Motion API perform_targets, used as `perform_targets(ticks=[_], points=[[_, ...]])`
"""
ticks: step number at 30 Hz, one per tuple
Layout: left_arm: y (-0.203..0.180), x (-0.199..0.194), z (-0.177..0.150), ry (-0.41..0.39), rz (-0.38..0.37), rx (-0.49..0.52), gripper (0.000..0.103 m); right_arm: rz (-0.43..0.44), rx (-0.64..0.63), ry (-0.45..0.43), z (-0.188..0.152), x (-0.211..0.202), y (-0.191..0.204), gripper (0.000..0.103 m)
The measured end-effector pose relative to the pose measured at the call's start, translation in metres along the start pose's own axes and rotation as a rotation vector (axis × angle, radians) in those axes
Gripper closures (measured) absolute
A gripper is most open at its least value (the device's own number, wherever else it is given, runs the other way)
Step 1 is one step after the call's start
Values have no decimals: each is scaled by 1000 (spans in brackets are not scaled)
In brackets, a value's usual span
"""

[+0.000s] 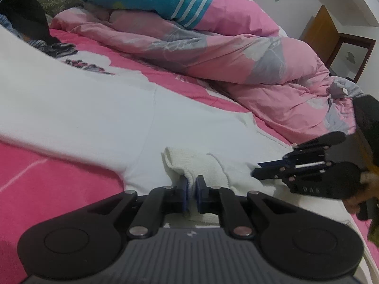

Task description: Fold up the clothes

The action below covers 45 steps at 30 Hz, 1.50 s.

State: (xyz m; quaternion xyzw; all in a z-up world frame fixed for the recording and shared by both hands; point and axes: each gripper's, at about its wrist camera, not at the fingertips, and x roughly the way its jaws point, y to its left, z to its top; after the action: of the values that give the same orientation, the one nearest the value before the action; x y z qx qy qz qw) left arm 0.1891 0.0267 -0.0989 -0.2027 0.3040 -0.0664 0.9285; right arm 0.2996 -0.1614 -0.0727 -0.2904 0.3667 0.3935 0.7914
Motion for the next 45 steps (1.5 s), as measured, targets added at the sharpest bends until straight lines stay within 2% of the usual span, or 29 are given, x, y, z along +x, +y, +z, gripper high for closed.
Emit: perform_targets(ticks=[8,13,16,17,18,19,20,23,26,28,31,34,35,38,41,45], points=[[-8,25,14,27,37,18,93,-161,114,-80,-5,-23,-21,101],[-8,29,11,12,52,25,91,-216,110,-67,-10,1,-22,101],[-6,28,10,4,37,17,90,-250,125,-92,-12,8,-22,96],[-5,25,10,-3,33,13,85,-258,139,-104,-13,6,-23,91],[-5,21,11,-15,33,10,81,-267,173,-121,-15,-1,-27,76],[-4,16,11,-27,32,7,70,-276,232,-144,-18,-14,-34,68],[-4,10,12,-48,38,10,65,-282,291,-176,-23,-30,-42,68],[-16,-9,15,-130,72,74,63,-329,472,-293,-59,-96,-64,66],[-38,-7,19,-106,29,123,63,-421,588,-332,-110,-154,-74,66],[-54,4,21,-65,15,159,63,-463,638,-312,-145,-176,-74,67],[-70,27,21,-20,38,181,63,-512,712,-248,-187,-185,-75,67],[-66,45,14,-10,108,186,64,-530,786,-233,-214,-180,-85,67],[-62,48,12,-6,124,182,64,-521,802,-241,-217,-177,-90,66],[-49,47,11,-12,86,124,64,-476,818,-242,-218,-157,-109,65],[-44,43,8,-24,70,110,64,-464,815,-216,-207,-131,-128,62],[-39,42,8,-37,36,79,64,-582,827,-139,-204,-106,-152,62]])
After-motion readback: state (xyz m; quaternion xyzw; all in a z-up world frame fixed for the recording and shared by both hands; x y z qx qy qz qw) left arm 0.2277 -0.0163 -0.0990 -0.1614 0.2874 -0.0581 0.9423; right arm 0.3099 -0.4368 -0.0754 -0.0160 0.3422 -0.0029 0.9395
